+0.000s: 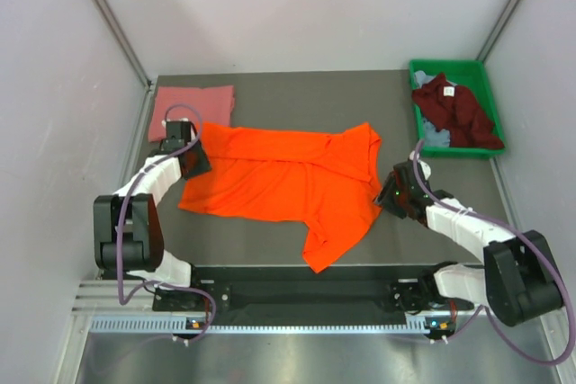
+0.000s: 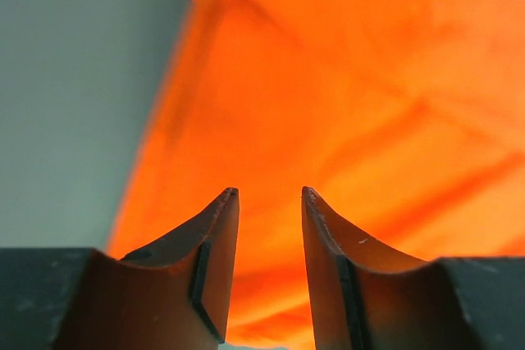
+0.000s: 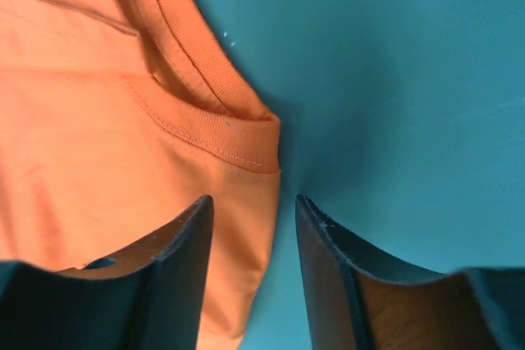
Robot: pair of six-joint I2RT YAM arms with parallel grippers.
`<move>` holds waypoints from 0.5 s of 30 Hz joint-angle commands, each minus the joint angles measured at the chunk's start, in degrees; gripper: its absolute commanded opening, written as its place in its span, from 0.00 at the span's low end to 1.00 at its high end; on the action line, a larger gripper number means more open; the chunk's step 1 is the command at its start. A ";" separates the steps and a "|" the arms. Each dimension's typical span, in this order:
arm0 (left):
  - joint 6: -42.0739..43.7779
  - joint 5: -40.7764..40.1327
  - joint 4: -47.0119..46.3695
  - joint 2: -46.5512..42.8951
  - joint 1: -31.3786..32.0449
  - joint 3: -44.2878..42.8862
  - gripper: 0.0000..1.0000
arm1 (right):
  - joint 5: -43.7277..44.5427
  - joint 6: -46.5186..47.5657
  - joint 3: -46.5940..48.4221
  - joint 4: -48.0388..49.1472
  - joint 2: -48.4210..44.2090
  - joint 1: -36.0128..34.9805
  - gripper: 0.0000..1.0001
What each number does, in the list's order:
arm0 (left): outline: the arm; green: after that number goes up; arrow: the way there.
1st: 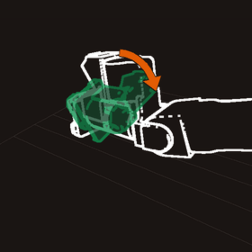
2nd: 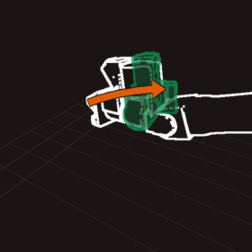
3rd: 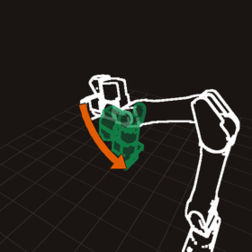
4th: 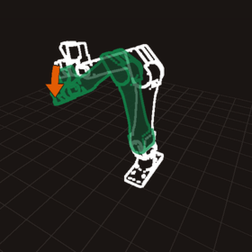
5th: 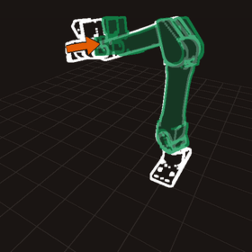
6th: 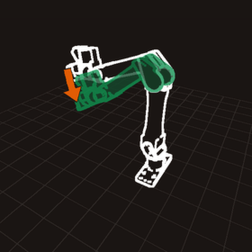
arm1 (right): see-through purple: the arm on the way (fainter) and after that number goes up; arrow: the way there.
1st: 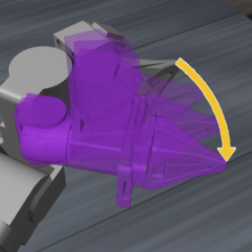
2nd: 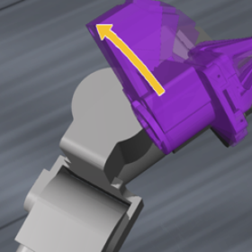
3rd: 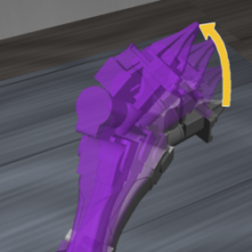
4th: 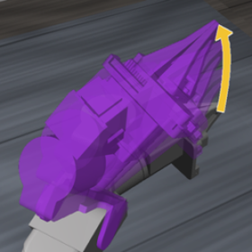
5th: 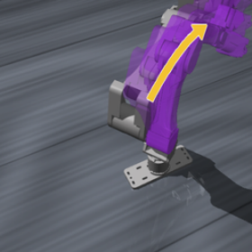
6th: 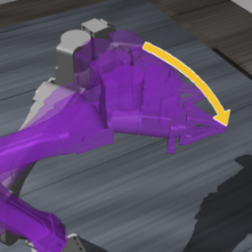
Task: Fold and stack the t-shirts
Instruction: Fold the tshirt
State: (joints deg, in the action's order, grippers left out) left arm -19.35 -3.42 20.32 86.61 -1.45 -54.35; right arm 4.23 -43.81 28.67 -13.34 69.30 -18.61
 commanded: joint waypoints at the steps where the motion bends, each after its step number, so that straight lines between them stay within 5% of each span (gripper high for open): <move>1: -4.73 8.43 -3.61 -1.44 0.13 4.24 0.41 | 2.53 -3.12 -3.17 2.26 -2.76 -0.55 0.44; 3: -4.99 9.66 -4.23 -2.40 0.22 6.88 0.41 | 3.93 -3.56 -4.49 3.32 -2.85 -0.55 0.35; 4: -4.82 9.49 -4.06 -2.76 0.31 7.23 0.40 | 4.55 -2.78 -4.41 3.59 -2.50 -0.46 0.18; 6: -5.25 8.08 -3.27 -4.42 1.28 7.94 0.40 | 5.87 -0.32 -1.96 0.54 -1.27 -0.02 0.00; 11: -5.25 0.64 0.77 -6.62 9.00 4.52 0.40 | 9.48 6.96 2.96 -6.51 -1.10 3.83 0.00; 15: -5.87 2.53 1.48 -6.19 10.33 4.16 0.41 | 9.75 12.60 3.68 -9.68 -0.74 10.86 0.00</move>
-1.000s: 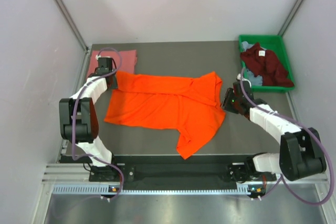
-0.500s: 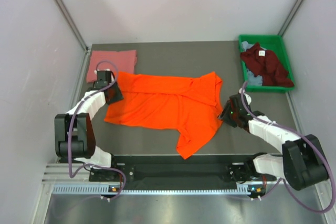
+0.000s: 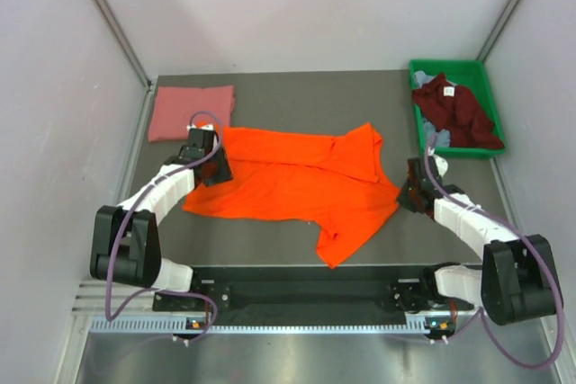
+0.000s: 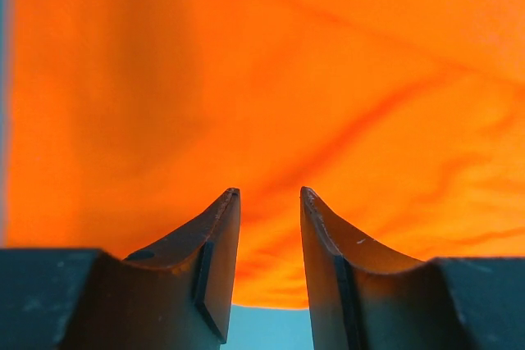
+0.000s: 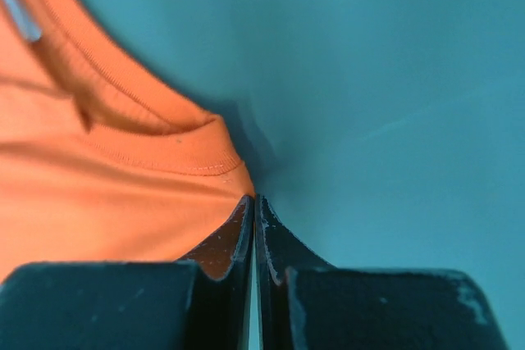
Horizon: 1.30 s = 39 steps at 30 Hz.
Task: Fold and stack the t-shirts
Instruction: Fold the tshirt
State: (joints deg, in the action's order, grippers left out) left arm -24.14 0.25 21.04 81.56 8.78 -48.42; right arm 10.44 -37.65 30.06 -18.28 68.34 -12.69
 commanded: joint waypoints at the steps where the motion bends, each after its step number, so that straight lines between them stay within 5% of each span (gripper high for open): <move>1: -1.08 -0.96 0.93 -0.97 0.36 -1.94 0.41 | 2.32 6.62 2.19 -5.18 -0.13 6.52 0.00; 14: -7.23 -2.09 0.23 2.03 6.43 -3.25 0.41 | 4.68 7.68 4.74 -8.35 -2.06 21.38 0.00; 18: -4.78 -3.93 0.84 2.11 6.34 -7.55 0.43 | 1.79 10.83 7.02 -9.05 -2.86 21.74 0.18; 25: 3.30 -2.12 0.77 10.19 1.07 -20.99 0.45 | -16.99 19.18 18.62 -5.29 -4.88 17.61 0.47; 31: 6.30 9.39 -0.64 20.99 0.80 -29.87 0.45 | -26.86 27.44 28.71 2.11 10.04 16.12 0.47; 39: 7.79 9.16 -1.08 31.38 0.80 -34.19 0.45 | -29.07 33.33 38.57 5.10 27.98 14.45 0.40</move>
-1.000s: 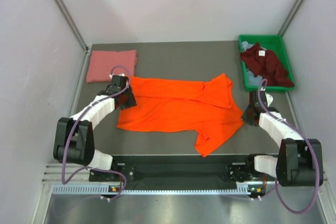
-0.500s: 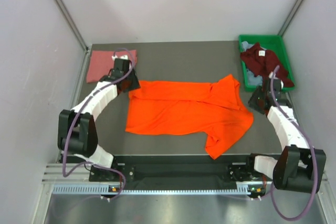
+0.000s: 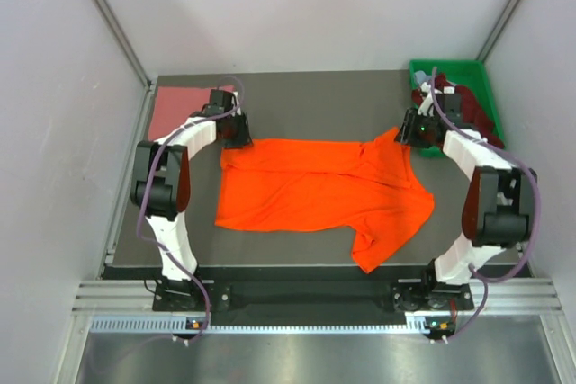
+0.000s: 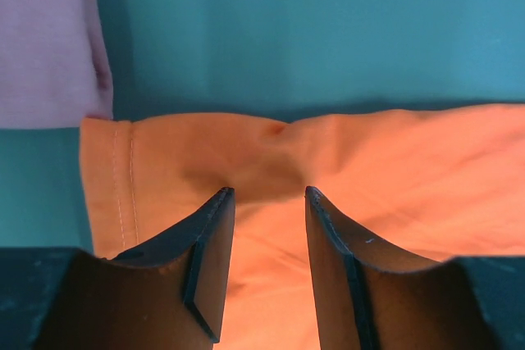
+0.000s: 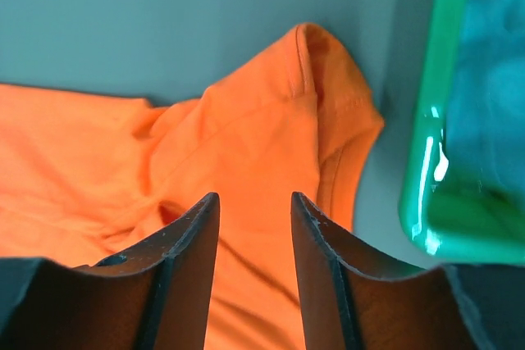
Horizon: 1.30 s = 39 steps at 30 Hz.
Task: Fold and stack the t-shirts
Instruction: Fold the tshirt
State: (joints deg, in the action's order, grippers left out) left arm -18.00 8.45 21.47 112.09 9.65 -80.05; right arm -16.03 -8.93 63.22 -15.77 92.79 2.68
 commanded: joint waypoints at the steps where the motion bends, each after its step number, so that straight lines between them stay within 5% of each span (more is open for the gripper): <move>1: 1.65 0.35 -1.70 1.37 -0.16 -3.00 0.45 | -1.90 5.32 7.42 2.06 4.84 -1.18 0.41; 11: 0.69 -3.61 -1.26 5.42 -0.07 -5.03 0.45 | 10.49 6.99 12.45 2.41 13.72 -5.31 0.43; 39: -0.11 -7.92 -0.03 10.69 -0.07 -9.07 0.45 | 13.48 4.45 20.27 1.36 22.60 -5.31 0.36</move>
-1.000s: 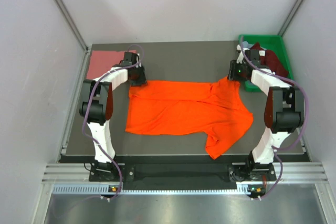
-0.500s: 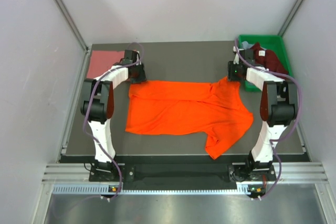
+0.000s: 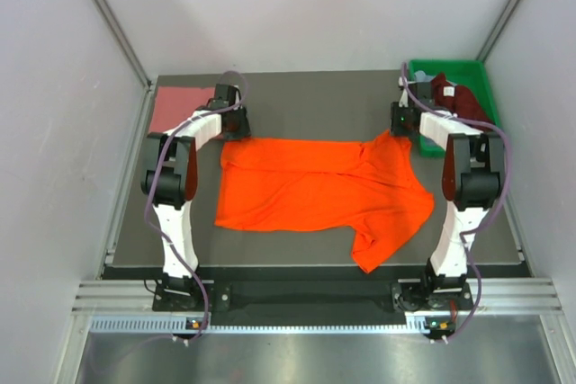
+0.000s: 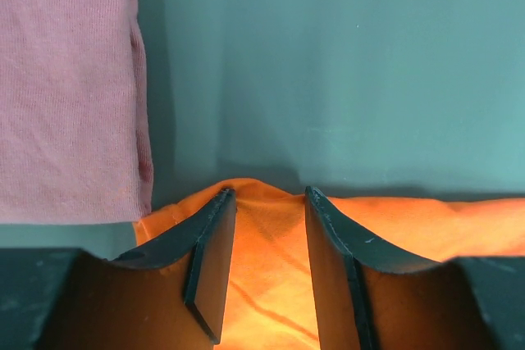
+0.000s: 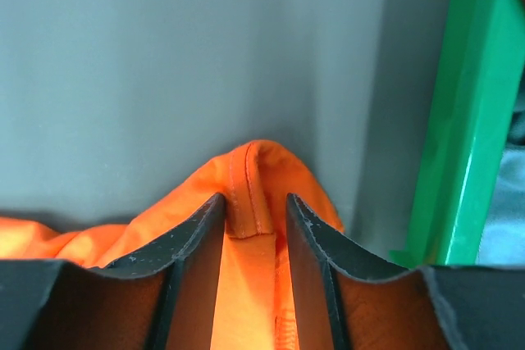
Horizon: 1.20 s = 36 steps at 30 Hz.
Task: Fold and stack the t-shirts
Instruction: Fold the tshirt
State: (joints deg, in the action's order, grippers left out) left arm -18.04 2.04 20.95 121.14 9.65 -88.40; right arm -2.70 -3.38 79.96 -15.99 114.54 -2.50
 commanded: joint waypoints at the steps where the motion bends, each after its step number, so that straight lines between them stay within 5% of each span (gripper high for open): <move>1: -0.06 -1.52 0.58 1.73 -0.07 -0.81 0.45 | 0.15 -1.28 3.62 1.40 1.21 -0.13 0.36; 4: -0.32 -4.13 1.28 1.82 -0.07 -0.72 0.45 | -0.11 -1.89 4.32 1.40 1.65 -0.13 0.27; 6: -0.68 -5.20 1.90 1.73 -0.07 -0.55 0.45 | 0.76 -2.42 3.89 1.31 1.13 -0.22 0.04; 7: -1.03 -5.64 2.08 1.55 -0.07 -0.37 0.45 | 1.55 -2.68 3.36 1.57 0.08 -0.22 0.00; 14: -2.17 -9.69 2.69 0.94 -0.07 0.86 0.45 | 12.61 -5.67 -3.84 4.91 -7.39 -0.22 0.00; 29: -2.70 -12.94 3.05 0.76 -0.07 0.25 0.45 | 20.10 -9.80 -7.02 2.46 -9.60 -0.22 0.00; 36: -1.30 -9.08 5.15 -2.65 0.02 -5.10 0.45 | 17.03 -10.60 -4.73 -2.98 -13.89 -1.54 0.26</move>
State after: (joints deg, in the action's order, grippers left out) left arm -20.58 -7.88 23.66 121.19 9.96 -89.69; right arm 14.09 -13.69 72.75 -16.29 106.61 -2.85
